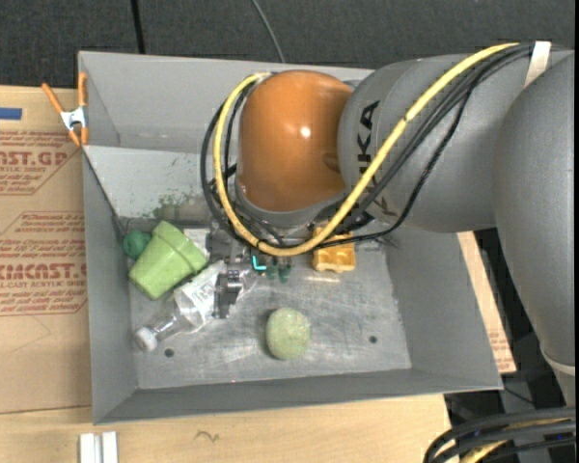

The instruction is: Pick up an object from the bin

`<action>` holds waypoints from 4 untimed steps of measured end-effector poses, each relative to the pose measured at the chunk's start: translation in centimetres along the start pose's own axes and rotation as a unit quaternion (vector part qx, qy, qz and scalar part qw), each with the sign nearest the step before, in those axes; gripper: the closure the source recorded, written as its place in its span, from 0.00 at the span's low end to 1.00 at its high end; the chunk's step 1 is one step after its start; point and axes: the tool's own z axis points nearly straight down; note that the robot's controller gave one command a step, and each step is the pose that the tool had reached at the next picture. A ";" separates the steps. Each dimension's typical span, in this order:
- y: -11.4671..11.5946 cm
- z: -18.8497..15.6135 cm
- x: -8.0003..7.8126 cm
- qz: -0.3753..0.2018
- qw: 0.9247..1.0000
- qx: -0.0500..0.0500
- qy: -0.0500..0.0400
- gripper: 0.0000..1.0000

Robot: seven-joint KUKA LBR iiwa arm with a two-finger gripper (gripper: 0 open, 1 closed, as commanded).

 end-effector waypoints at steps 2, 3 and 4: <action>-3.2 9.8 1.4 0.020 1.000 -0.004 -0.014 1.00; -3.6 11.2 2.2 0.021 1.000 -0.001 -0.003 1.00; -3.4 8.2 2.5 0.023 1.000 0.001 0.003 1.00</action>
Offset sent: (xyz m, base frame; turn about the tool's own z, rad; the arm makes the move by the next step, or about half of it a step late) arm -0.0228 -0.0363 -0.1117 0.0425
